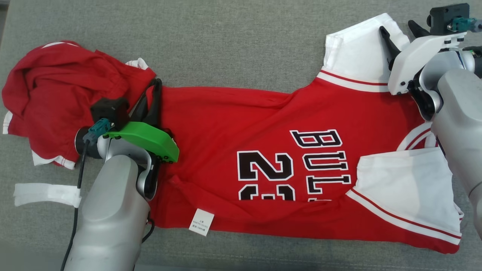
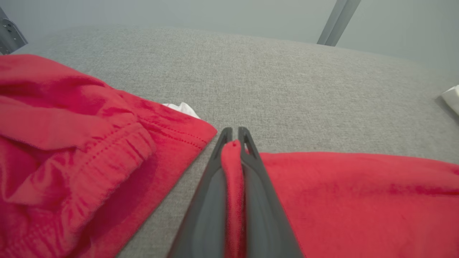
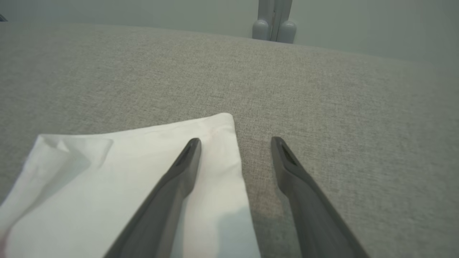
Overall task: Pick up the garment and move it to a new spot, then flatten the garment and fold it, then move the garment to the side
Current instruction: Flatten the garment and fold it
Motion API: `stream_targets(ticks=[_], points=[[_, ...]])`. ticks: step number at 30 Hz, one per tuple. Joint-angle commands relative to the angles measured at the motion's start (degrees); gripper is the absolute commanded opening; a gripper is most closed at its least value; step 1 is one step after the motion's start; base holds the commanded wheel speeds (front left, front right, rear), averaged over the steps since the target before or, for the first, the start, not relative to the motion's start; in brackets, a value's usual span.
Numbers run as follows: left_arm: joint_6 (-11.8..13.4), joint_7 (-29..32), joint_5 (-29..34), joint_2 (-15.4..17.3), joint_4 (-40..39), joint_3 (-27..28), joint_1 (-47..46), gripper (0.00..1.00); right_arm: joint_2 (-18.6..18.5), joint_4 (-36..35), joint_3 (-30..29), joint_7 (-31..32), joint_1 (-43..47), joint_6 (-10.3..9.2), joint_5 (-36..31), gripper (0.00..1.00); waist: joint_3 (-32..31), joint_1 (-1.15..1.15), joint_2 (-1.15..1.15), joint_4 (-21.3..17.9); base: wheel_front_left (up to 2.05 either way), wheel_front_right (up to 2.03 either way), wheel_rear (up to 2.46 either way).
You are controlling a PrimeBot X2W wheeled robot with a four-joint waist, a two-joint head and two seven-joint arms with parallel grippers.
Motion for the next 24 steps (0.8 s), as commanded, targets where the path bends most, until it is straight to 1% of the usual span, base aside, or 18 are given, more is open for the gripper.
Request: stream_targets(ticks=[1,2,3,4,5,7,11,15,19,22,23,24], points=[[-0.08,-0.02,-0.37,0.12,-0.34,-0.46,-1.28,0.0,0.19,0.66,0.31,0.36,-1.03,-0.08,0.37,1.0,1.63,-0.01,0.0,1.74,0.0,0.0,0.0],[-0.02,-0.02,-0.77,0.15,-0.52,-0.97,-1.3,0.0,0.36,1.46,0.5,0.63,-1.75,-0.08,0.68,0.9,1.77,-0.01,0.0,1.89,0.0,0.0,0.0],[0.13,-0.02,-1.18,0.16,-0.72,-1.42,-1.3,0.0,0.43,2.04,1.13,0.83,-2.42,-0.08,0.48,0.47,1.89,-0.01,0.0,2.0,0.0,0.0,0.0],[0.31,-0.02,-1.51,0.15,-0.9,-1.77,-1.41,0.0,0.54,2.3,1.62,0.66,-3.1,-0.08,0.47,0.07,1.99,-0.01,0.0,2.03,0.0,0.0,0.0],[0.51,-0.01,-1.73,0.15,-1.03,-2.03,-1.55,0.0,0.57,2.64,1.96,0.52,-3.69,-0.08,0.76,0.0,2.07,-0.01,0.0,2.01,0.0,0.0,0.0],[0.87,-0.02,-2.04,0.15,-1.26,-2.23,-1.81,0.0,0.55,3.08,2.85,-0.01,-4.73,-0.08,0.99,0.0,2.14,-0.01,0.0,1.77,0.0,0.0,0.0],[1.32,-0.02,-1.17,0.17,-1.61,-1.23,-1.6,0.0,-0.27,3.9,4.17,-3.44,-6.33,-0.08,0.35,0.0,1.5,-0.01,0.0,0.94,0.0,0.0,0.0],[1.2,-0.02,-0.1,0.2,-2.47,0.7,-0.01,0.0,-0.07,3.07,5.36,-7.0,-4.82,-0.08,2.21,0.0,-0.25,-0.01,0.0,-0.08,0.0,0.0,0.0],[0.91,-0.02,2.22,0.22,-3.89,3.28,2.69,0.0,-0.73,-1.23,6.91,-9.68,-1.3,-0.08,6.06,0.0,-3.26,-0.01,0.0,-1.69,0.0,0.0,0.0],[0.62,-0.02,3.89,0.22,-5.29,5.45,5.47,0.0,-2.2,-5.61,8.82,-10.57,2.29,-0.08,8.54,0.0,-5.73,-0.01,0.0,-3.02,0.0,0.0,0.0],[0.47,-0.02,4.64,0.21,-6.52,6.8,7.39,0.0,-3.32,-8.77,9.67,-10.87,5.16,-0.08,10.17,0.0,-7.3,-0.01,0.0,-3.89,0.0,0.0,0.0],[0.35,-0.02,5.02,0.22,-7.07,7.25,8.47,0.0,-4.06,-10.39,10.01,-10.95,6.74,-0.08,10.77,0.0,-8.15,-0.01,0.0,-4.26,0.0,0.0,0.0]])
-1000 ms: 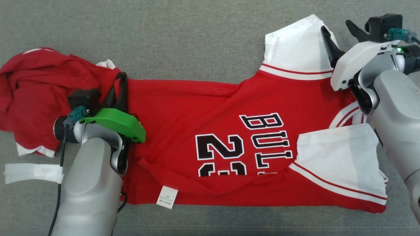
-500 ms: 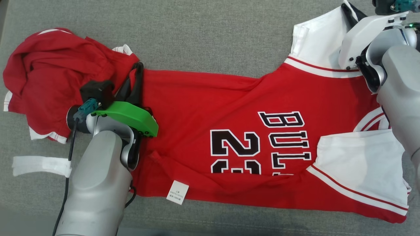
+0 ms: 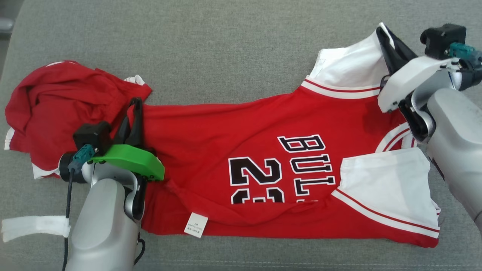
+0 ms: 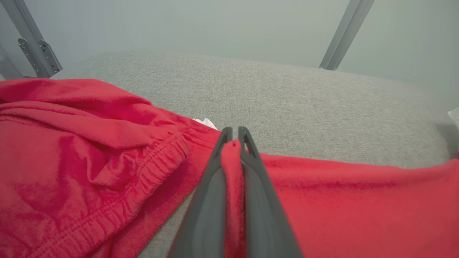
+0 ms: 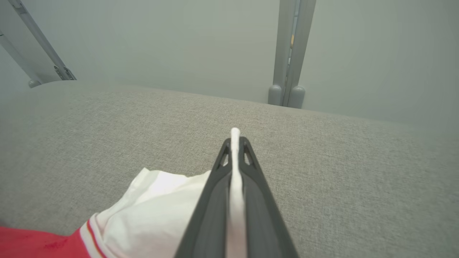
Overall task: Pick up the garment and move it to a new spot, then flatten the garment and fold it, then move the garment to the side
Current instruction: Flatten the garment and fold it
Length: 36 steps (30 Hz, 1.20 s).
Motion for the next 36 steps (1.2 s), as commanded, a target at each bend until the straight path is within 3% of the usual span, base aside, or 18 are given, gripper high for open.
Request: stream_targets(ticks=[1,9,15,35,36], points=[[-0.22,-0.02,1.02,0.33,-1.36,1.05,2.46,0.0,-1.61,-3.73,0.13,-0.43,3.89,-0.08,1.52,0.0,-4.44,0.0,0.0,-2.96,0.0,0.0,0.0],[-0.6,-0.01,3.13,0.32,-4.55,3.41,9.56,0.0,-3.41,-17.99,-6.27,-0.4,20.7,-0.08,1.82,0.0,-8.98,0.0,0.0,-5.84,0.0,0.0,0.0],[-0.62,-0.02,2.81,1.0,-5.5,2.99,13.87,0.0,-2.53,-22.47,-8.86,-0.41,28.63,-0.09,0.32,0.0,-10.77,0.0,0.0,-7.38,0.0,0.0,0.0],[-0.61,-0.02,3.19,0.49,-3.76,3.89,22.78,0.0,2.05,-21.08,-12.85,-0.42,41.46,-0.08,-2.18,0.0,-14.87,0.0,0.0,-7.45,0.0,0.0,0.0],[-0.61,-0.02,3.21,0.45,-3.25,4.07,23.04,0.07,2.22,-20.58,-13.19,-0.42,41.8,-0.09,-2.12,0.0,-14.93,0.0,0.0,-7.52,0.0,0.0,0.0]])
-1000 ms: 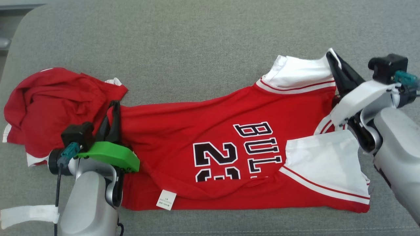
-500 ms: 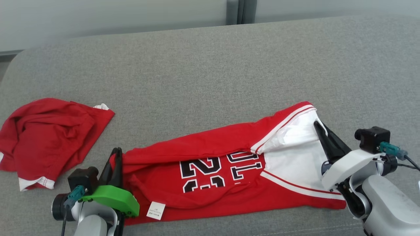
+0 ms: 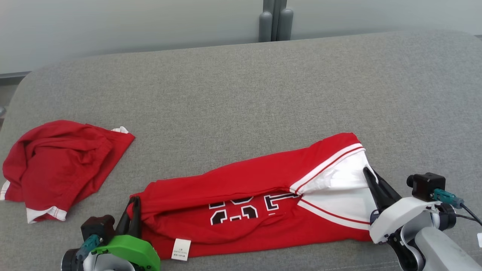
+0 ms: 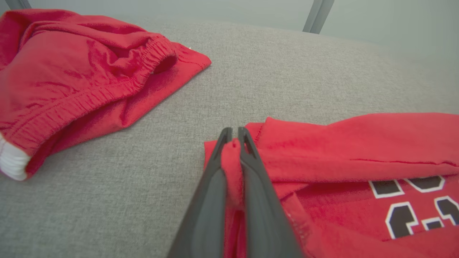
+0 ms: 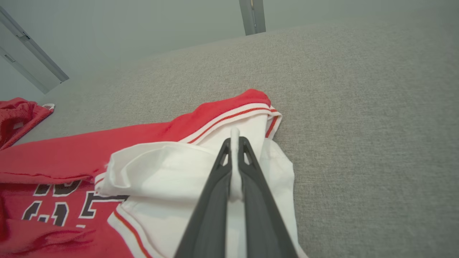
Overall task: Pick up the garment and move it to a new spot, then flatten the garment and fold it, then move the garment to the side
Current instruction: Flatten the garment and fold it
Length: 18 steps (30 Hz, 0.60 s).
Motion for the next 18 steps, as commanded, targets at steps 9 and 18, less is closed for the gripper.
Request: stream_targets(ticks=[9,18], points=[[0.14,-0.02,-0.02,-0.05,-2.02,3.31,3.35,1.0,0.97,3.16,-4.17,-0.16,2.65,-0.08,0.98,1.0,-0.82,0.0,0.0,0.03,0.0,0.0,0.0],[2.78,-0.01,-0.15,-0.07,-8.54,4.02,6.29,1.0,3.42,2.8,-10.29,-0.16,0.41,-0.08,-3.11,1.0,-0.79,0.0,0.0,1.93,0.0,0.0,0.0]])
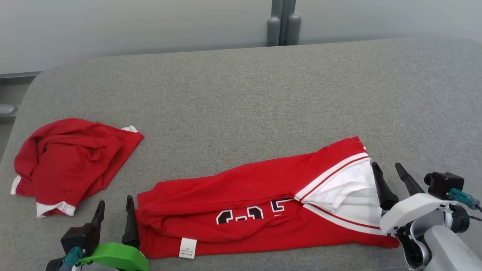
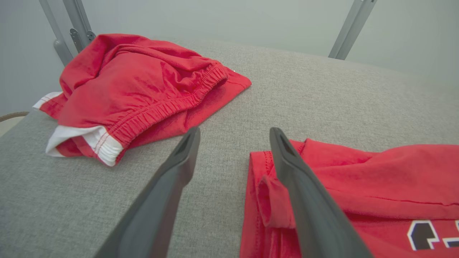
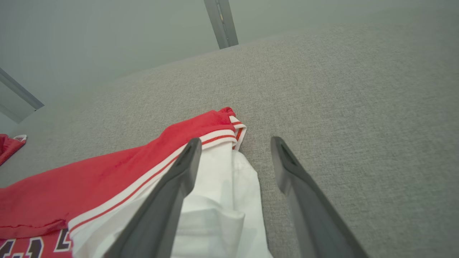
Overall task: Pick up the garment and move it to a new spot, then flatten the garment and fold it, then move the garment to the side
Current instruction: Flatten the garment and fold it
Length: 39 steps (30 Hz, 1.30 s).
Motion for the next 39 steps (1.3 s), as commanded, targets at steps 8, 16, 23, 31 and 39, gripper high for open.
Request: stream_targets(ticks=[8,16,23,31,39], points=[[0.7,-0.01,-0.38,0.19,-1.47,-1.64,0.2,1.0,1.93,6.94,-0.65,-0.16,-3.07,-0.07,-4.7,1.0,1.15,0.0,0.0,3.02,0.0,0.0,0.0],[1.21,-0.01,-0.25,0.18,-1.38,-2.3,-0.04,1.0,2.92,14.06,-0.33,-0.15,-4.65,-0.07,-5.71,1.0,2.17,0.0,0.0,4.72,0.0,0.0,0.0],[1.23,-0.01,0.07,0.17,-1.6,-2.7,-0.65,1.0,5.58,20.33,1.99,0.41,-4.79,0.0,-4.91,1.0,2.5,0.0,0.0,5.55,0.0,0.0,0.0],[1.07,-0.01,0.19,0.18,-1.71,-3.06,-0.79,1.0,6.79,22.96,9.18,2.51,-5.52,0.17,1.79,0.0,2.26,0.0,0.0,6.07,0.0,0.0,0.0],[0.6,-0.01,-0.22,0.18,-1.87,-3.72,-0.48,1.0,-1.42,26.03,5.14,0.19,-9.83,-0.52,5.63,0.0,1.98,0.0,0.0,6.14,0.0,0.0,0.0]])
